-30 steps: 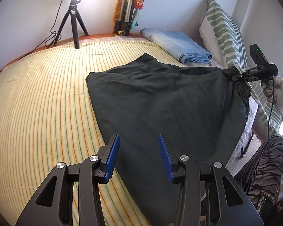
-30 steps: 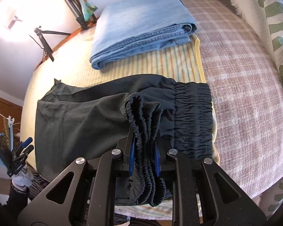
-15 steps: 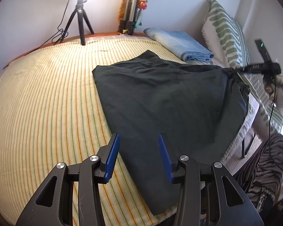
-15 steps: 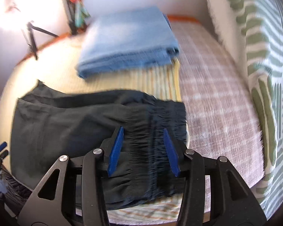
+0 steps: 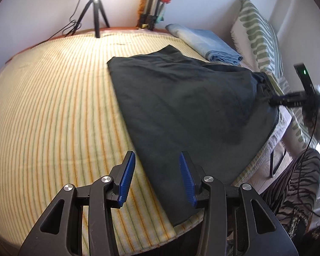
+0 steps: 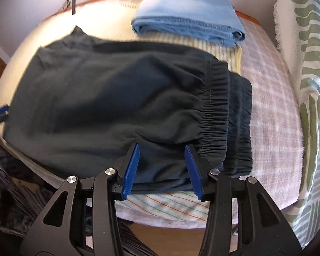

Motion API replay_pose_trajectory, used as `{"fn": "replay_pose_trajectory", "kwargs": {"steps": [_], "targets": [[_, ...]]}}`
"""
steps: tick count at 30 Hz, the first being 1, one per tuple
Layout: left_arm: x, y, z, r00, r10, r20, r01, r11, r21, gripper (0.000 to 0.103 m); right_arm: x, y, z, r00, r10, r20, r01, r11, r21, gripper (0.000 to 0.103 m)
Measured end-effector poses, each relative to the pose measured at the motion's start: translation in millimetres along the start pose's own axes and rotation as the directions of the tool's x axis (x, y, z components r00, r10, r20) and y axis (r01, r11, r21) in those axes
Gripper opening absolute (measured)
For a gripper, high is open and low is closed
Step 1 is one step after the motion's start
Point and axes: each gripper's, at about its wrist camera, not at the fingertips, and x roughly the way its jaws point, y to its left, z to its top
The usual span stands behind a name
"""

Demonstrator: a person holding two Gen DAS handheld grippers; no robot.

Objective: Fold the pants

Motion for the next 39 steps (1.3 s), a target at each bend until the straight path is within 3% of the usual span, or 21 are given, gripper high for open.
{"fn": "replay_pose_trajectory", "kwargs": {"steps": [5, 10, 15, 19, 22, 25, 31, 39], "targets": [[-2, 8, -7, 0.998, -0.060, -0.001, 0.060, 0.991, -0.123, 0.049, 1, -4, -1, 1.000, 0.012, 0.002, -0.012, 0.999, 0.036, 0.046], [6, 10, -14, 0.997, -0.073, 0.010, 0.073, 0.977, -0.199, 0.049, -31, 19, 15, 0.991, 0.093, 0.096, -0.098, 0.994, 0.050, 0.046], [6, 21, -16, 0.990, -0.128, 0.061, 0.140, 0.940, -0.310, 0.049, -58, 70, 44, 0.958, 0.218, 0.184, -0.223, 0.975, 0.006, 0.046], [5, 26, -19, 0.984, -0.151, 0.096, 0.175, 0.922, -0.346, 0.047, -58, 114, 70, 0.933, 0.303, 0.197, -0.304, 0.952, -0.024, 0.047], [5, 25, -19, 0.982, -0.150, 0.110, 0.179, 0.923, -0.341, 0.045, -49, 149, 88, 0.918, 0.354, 0.177, -0.352, 0.935, -0.045, 0.047], [8, 23, -17, 0.977, -0.171, 0.124, 0.204, 0.916, -0.346, 0.032, -34, 188, 107, 0.913, 0.384, 0.139, -0.376, 0.923, -0.081, 0.047], [3, 9, -13, 0.968, -0.165, 0.188, 0.214, 0.936, -0.280, 0.025, 8, 255, 141, 0.892, 0.451, 0.030, -0.447, 0.890, -0.088, 0.047], [0, -4, -10, 0.962, -0.153, 0.224, 0.205, 0.952, -0.229, 0.025, 46, 321, 170, 0.921, 0.377, -0.096, -0.388, 0.912, -0.134, 0.047]]}}
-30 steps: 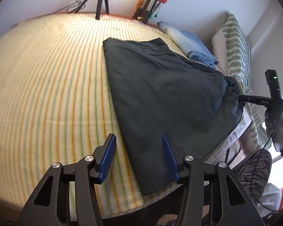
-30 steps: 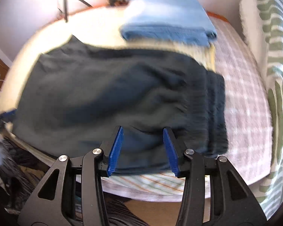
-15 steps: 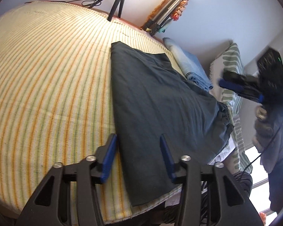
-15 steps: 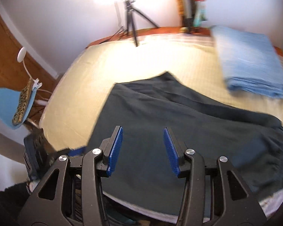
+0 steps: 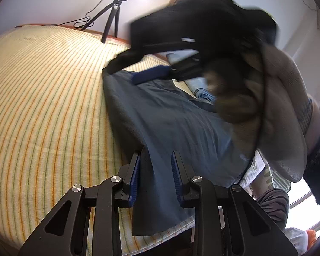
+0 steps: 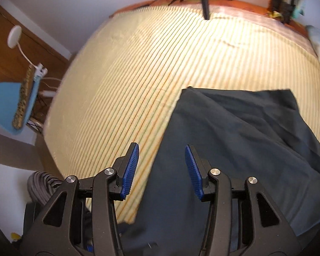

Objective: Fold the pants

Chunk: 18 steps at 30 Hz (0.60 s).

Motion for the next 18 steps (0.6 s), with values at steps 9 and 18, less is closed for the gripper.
{"fn": "replay_pose_trajectory", "kwargs": {"steps": [9, 18], "targets": [[2, -6, -2, 1.000, -0.001, 0.009, 0.001, 1.000, 0.021, 0.025, 51, 23, 12, 0.970, -0.216, -0.115, 0.209, 0.975, -0.074, 0.041], [-4, -9, -9, 0.999, 0.041, 0.004, -0.041, 0.999, 0.010, 0.054, 47, 15, 5, 0.971, -0.221, -0.092, 0.215, 0.974, -0.069, 0.006]]}}
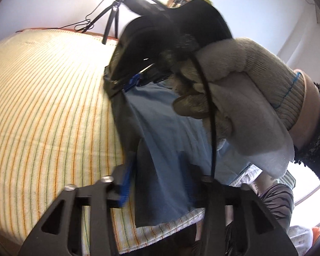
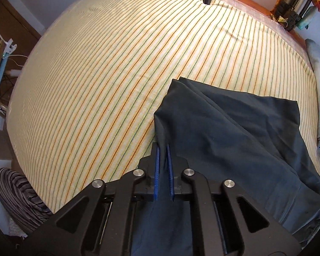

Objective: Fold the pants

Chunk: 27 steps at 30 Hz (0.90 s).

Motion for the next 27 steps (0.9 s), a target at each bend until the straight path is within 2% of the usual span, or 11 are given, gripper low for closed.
{"fn": "replay_pose_trajectory", "kwargs": {"steps": [1, 5, 9, 11, 12, 13, 19, 27], "targets": [[-2, 2, -2, 1.000, 0.005, 0.004, -0.005, 1.000, -0.014, 0.060, -2, -3, -1, 1.000, 0.012, 0.009, -0.012, 1.000, 0.007, 0.006], [3, 13, -6, 1.000, -0.008, -0.030, 0.006, 0.997, -0.075, 0.060, -15, -18, -5, 0.996, 0.069, 0.048, -0.072, 0.996, 0.050, 0.005], [3, 5, -8, 0.999, -0.009, -0.031, 0.007, 0.999, -0.052, 0.055, -32, -31, -11, 0.989, 0.112, 0.096, -0.119, 0.990, 0.070, 0.004], [1, -1, -6, 1.000, -0.019, -0.022, 0.018, 0.999, -0.035, 0.036, -40, -37, -11, 0.985, 0.129, 0.116, -0.138, 0.987, 0.078, 0.004], [1, -4, -5, 1.000, -0.022, -0.018, 0.021, 0.999, -0.024, 0.020, -42, -39, -12, 0.982, 0.139, 0.125, -0.149, 0.985, 0.081, 0.004], [0, -8, -4, 1.000, -0.027, -0.014, 0.026, 1.000, -0.010, 0.015, -46, -40, -12, 0.980, 0.148, 0.136, -0.160, 0.983, 0.087, 0.004], [-2, -37, 3, 0.995, -0.099, 0.016, 0.097, 0.993, 0.071, 0.012, -73, -59, -22, 0.962, 0.189, 0.196, -0.214, 0.970, 0.115, 0.004], [12, -68, 20, 0.977, -0.215, 0.009, 0.212, 0.969, 0.128, 0.010, -121, -95, -41, 0.937, 0.192, 0.292, -0.240, 0.961, 0.138, 0.004]]}}
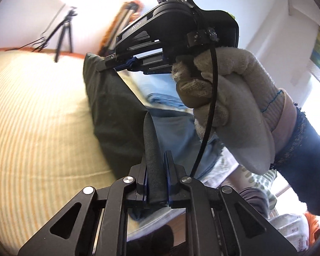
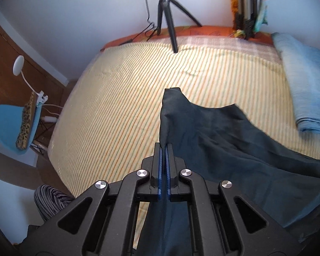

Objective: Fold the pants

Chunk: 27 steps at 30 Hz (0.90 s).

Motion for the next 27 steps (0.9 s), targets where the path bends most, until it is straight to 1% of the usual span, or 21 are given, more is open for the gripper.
{"fn": "replay_pose_trajectory", "kwargs": {"steps": [1, 6, 14, 18, 23, 26, 27], "targets": [[4, -4, -2, 1.000, -0.015, -0.003, 0.015, 1.000, 0.004, 0.010, -6, -5, 2, 1.000, 0.000, 0.012, 0.000, 1.000, 0.007, 0.004], [23, -26, 9, 0.995, -0.092, -0.025, 0.092, 0.995, 0.022, 0.010, -38, -33, 0, 0.998, -0.023, 0.066, 0.021, 0.999, 0.026, 0.004], [65, -63, 23, 0.981, -0.177, -0.077, 0.184, 0.978, 0.093, 0.010, -87, -84, -10, 0.989, -0.088, 0.116, 0.080, 0.995, 0.065, 0.003], [92, -80, 30, 0.969, -0.214, -0.125, 0.228, 0.967, 0.114, 0.009, -108, -117, -18, 0.983, -0.127, 0.131, 0.113, 0.988, 0.104, 0.003], [130, -97, 36, 0.952, -0.255, -0.171, 0.278, 0.952, 0.124, 0.008, -120, -154, -27, 0.976, -0.179, 0.128, 0.160, 0.977, 0.141, 0.003], [147, -107, 38, 0.940, -0.281, -0.192, 0.306, 0.945, 0.118, 0.008, -126, -177, -30, 0.970, -0.210, 0.123, 0.188, 0.968, 0.164, 0.003], [148, -110, 34, 0.937, -0.288, -0.198, 0.314, 0.943, 0.115, 0.008, -126, -185, -31, 0.968, -0.223, 0.119, 0.202, 0.965, 0.167, 0.003]]}}
